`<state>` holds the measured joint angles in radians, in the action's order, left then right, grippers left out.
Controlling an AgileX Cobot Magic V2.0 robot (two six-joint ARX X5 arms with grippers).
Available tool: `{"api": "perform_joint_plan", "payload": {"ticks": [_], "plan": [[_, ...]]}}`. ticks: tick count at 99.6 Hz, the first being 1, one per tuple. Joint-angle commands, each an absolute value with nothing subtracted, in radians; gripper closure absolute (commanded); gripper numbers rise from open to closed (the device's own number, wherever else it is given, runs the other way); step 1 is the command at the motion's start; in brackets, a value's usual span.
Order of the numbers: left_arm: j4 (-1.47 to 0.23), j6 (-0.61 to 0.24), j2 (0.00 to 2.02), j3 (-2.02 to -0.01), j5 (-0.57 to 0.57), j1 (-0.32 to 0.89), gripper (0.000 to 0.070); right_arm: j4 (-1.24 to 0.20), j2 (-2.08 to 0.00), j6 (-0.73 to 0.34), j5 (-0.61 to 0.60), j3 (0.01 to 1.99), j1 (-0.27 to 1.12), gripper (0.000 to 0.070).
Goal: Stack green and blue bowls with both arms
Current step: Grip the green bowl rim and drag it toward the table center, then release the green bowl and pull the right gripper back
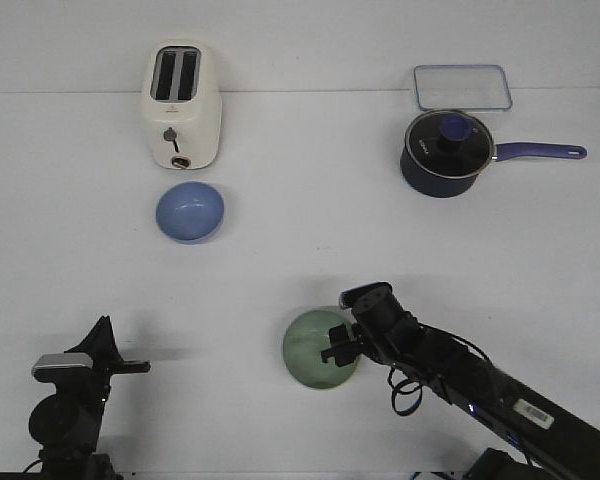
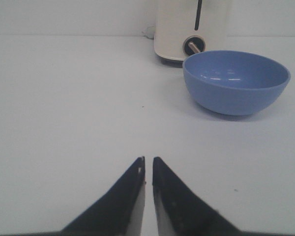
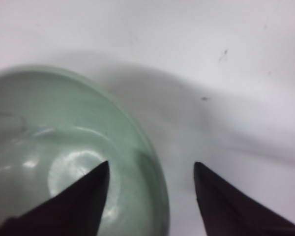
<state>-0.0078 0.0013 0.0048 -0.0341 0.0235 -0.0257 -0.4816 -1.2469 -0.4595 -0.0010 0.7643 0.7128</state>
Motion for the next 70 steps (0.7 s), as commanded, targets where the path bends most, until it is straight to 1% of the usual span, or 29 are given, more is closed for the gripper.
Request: {"api": "perform_joint_plan", "payload": {"ticks": [1, 13, 22, 32, 43, 58, 64, 70], "plan": [[0.002, -0.005, 0.003, -0.014, 0.023, -0.025, 0.0688, -0.469, -1.192, -0.434, 0.035, 0.770, 0.723, 0.0305], [0.002, -0.005, 0.003, -0.014, 0.023, -0.025, 0.0688, -0.489, -1.032, -0.390, 0.099, 0.770, 0.727, 0.0306], [0.002, -0.005, 0.003, -0.014, 0.023, -0.025, 0.0688, -0.517, -0.875, -0.365, 0.171, 0.767, 0.744, 0.0306], [0.002, -0.005, 0.003, -0.014, 0.023, -0.025, 0.0688, -0.517, -0.686, -0.344, 0.243, 0.736, 0.781, 0.0307], [0.002, -0.005, 0.003, -0.014, 0.023, -0.025, 0.0688, -0.509, -0.498, -0.313, 0.278, 0.659, 0.822, 0.0308], [0.002, -0.006, 0.003, -0.014, 0.022, -0.025, 0.0688, -0.517, -0.310, -0.313, 0.293, 0.545, 0.837, 0.0308], [0.002, -0.038, 0.003, -0.014, 0.022, -0.025, 0.0688, -0.507, -0.267, -0.323, 0.293, 0.526, 0.837, 0.0308], [0.002, -0.110, 0.003, -0.014, 0.022, -0.025, 0.0688, -0.492, -0.245, -0.324, 0.292, 0.526, 0.837, 0.0309]]}}
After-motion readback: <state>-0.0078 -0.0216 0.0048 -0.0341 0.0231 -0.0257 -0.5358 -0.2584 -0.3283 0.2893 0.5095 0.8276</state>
